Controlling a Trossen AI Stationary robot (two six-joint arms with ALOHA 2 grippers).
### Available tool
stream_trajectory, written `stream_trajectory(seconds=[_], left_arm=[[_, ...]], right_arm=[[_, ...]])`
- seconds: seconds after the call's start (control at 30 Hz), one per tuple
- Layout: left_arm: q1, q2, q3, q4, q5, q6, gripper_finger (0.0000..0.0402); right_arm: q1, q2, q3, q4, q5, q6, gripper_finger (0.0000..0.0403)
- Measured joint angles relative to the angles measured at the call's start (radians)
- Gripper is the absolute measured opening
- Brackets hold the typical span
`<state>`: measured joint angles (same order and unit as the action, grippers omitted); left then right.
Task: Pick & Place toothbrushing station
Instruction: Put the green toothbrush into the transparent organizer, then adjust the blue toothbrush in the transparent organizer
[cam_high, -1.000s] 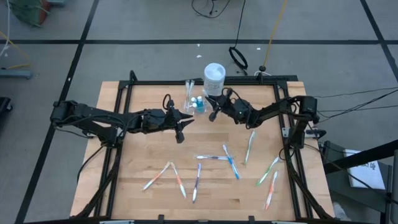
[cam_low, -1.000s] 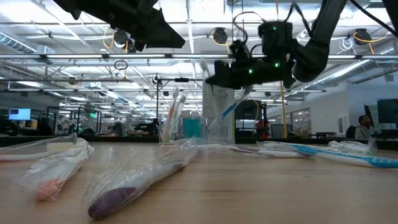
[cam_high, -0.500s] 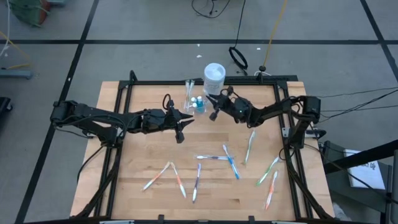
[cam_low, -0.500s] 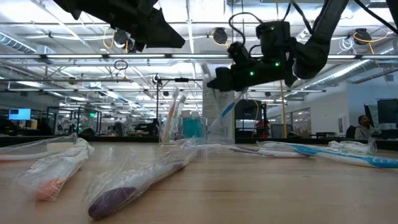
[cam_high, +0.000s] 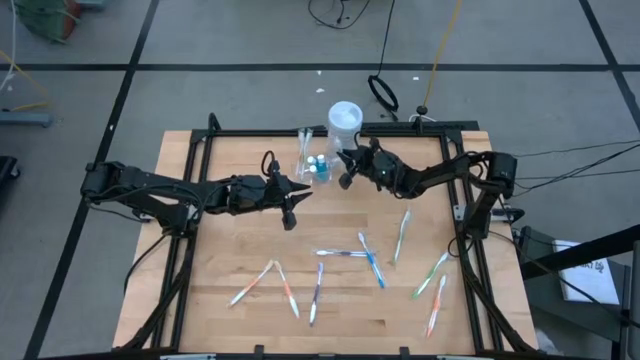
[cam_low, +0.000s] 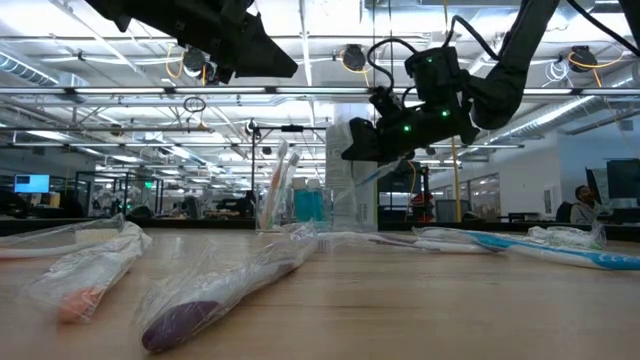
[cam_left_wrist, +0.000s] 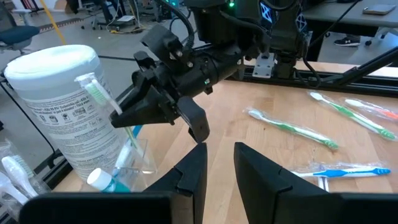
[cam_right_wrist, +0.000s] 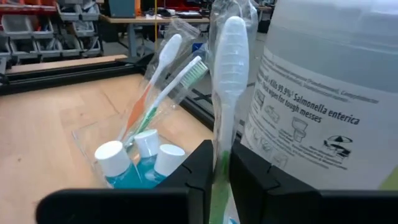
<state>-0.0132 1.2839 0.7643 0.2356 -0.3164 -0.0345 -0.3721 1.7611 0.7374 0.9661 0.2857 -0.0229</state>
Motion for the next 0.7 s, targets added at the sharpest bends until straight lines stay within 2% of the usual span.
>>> stream_trajectory(seconds=[0.3,0.47,0.6,0.7], left_arm=[[0.000,0.000,0.000,0.000,0.000,0.000,0.0088],[0.000,0.000,0.000,0.000,0.000,0.000,0.0088],[0.000,0.000,0.000,-0.005,0.000,0.000,0.0088],[0.000,0.000,0.000,-0.010,0.000,0.000,0.0088]], right_arm=[[0.016,-0.007,0.000,0.001,-0.001,-0.068,0.0112],[0.049,-0.010,-0.001,0.051,0.002,-0.171,0.0153],[0.101,-0.071,-0.001,0.043,0.002,-0.292,0.0169],[0.139,-0.152,-0.001,-0.059,0.040,-0.343,0.0171]])
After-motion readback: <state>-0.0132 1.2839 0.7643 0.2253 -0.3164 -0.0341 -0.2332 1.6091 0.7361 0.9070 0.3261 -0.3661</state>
